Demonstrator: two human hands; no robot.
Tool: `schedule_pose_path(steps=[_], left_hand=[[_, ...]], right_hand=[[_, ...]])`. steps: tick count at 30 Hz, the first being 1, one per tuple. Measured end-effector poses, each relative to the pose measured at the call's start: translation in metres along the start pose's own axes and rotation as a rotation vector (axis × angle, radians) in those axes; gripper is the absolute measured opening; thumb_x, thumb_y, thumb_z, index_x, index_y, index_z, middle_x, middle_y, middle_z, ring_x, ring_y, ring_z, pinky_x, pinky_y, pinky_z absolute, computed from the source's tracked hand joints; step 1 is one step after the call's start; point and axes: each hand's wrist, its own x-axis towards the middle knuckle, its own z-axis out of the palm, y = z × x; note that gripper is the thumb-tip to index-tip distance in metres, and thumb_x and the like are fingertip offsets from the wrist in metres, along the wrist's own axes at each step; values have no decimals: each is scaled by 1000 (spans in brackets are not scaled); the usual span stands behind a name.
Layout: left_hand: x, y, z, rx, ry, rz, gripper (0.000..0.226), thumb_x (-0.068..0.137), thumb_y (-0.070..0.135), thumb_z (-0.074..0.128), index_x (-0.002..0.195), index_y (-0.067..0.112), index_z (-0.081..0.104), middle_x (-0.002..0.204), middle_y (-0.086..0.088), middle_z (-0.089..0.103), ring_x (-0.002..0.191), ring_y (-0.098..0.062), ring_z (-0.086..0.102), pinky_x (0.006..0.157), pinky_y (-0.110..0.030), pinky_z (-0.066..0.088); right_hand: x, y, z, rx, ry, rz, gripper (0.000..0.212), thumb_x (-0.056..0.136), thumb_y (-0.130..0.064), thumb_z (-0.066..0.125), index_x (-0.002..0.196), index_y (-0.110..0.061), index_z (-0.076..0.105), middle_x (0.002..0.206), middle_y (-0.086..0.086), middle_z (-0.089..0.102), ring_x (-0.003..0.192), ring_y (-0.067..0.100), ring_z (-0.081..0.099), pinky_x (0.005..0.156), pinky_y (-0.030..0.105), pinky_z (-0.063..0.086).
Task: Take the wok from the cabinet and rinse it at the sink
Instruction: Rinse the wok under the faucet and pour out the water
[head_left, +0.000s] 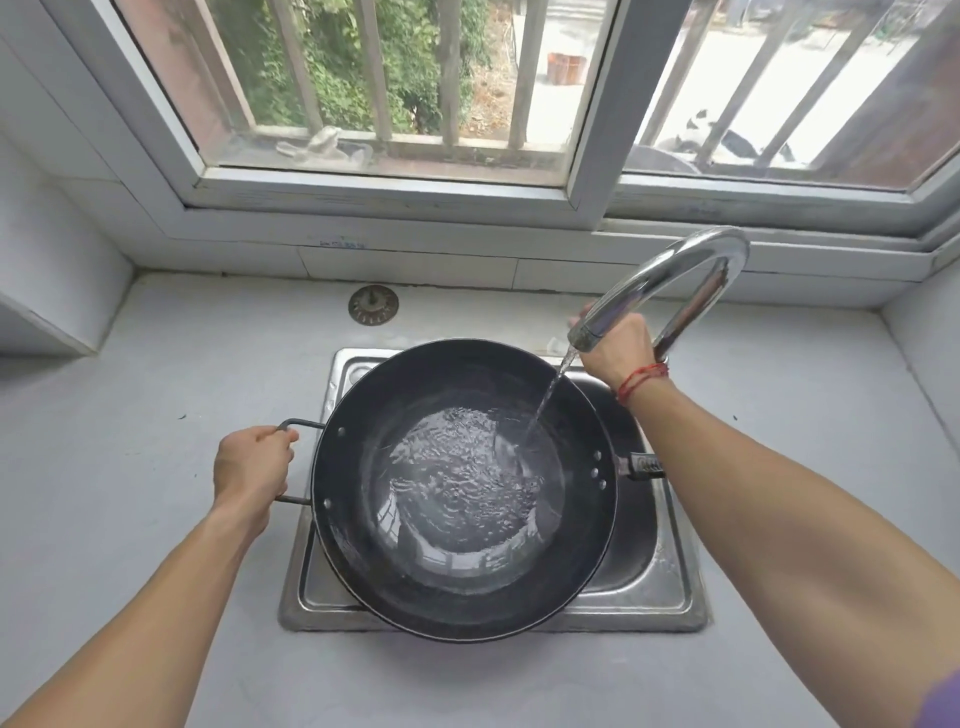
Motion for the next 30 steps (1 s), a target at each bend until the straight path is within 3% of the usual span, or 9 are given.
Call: schedule_pose_path(steps=[8, 10, 13, 18, 22, 26, 30], left_hand=[[2, -2, 1, -8, -12, -15, 16, 92, 5, 52, 86, 7, 66, 66, -6, 46, 54, -20, 32, 50, -27, 26], [2, -2, 1, -11, -18, -15, 16, 92, 5, 52, 85, 7, 66, 67, -7, 46, 54, -20, 32, 50, -27, 25], [3, -2, 0, -8, -16, -17, 17, 92, 5, 52, 83, 8, 66, 67, -7, 47, 54, -20, 32, 50, -27, 26], [3, -1, 0, 6, -16, -4, 15, 93, 8, 54, 85, 10, 67, 69, -6, 50, 55, -20, 36, 50, -27, 30], [2, 0, -1, 16, -19, 13, 15, 93, 8, 54, 85, 10, 67, 69, -6, 51, 55, -21, 37, 51, -27, 30], [0, 1, -2, 15, -30, 15, 18, 92, 5, 52, 83, 10, 66, 67, -7, 49, 55, -21, 35, 51, -27, 29], [1, 1, -3, 0, -46, 6, 18, 92, 3, 49, 88, 9, 67, 68, -6, 49, 56, -20, 34, 51, -27, 28]], right_hand=[[-1, 0, -7, 6, 9, 32, 13, 86, -14, 59, 79, -5, 65, 83, 16, 68, 83, 32, 66, 79, 42, 58], [-1, 0, -14, -90, 22, 54, 23, 84, -9, 60, 63, -13, 52, 70, 8, 59, 77, 27, 60, 74, 35, 55], [0, 1, -17, -166, 40, 38, 35, 81, -9, 63, 58, -19, 40, 71, 4, 55, 75, 23, 58, 68, 31, 48], [-3, -2, -21, -201, 20, 1, 16, 85, -8, 62, 76, -16, 51, 80, 5, 53, 80, 23, 52, 81, 33, 50], [-5, 0, -23, -190, -5, 8, 4, 87, -11, 61, 90, -13, 60, 90, 10, 59, 93, 28, 59, 84, 34, 49], [-12, 11, -25, -31, 13, 33, 34, 91, -25, 57, 117, -4, 61, 113, 14, 67, 106, 32, 62, 94, 36, 48], [-30, 29, -31, 22, 14, 4, 40, 91, -38, 57, 117, -9, 65, 113, 11, 69, 104, 27, 64, 92, 32, 47]])
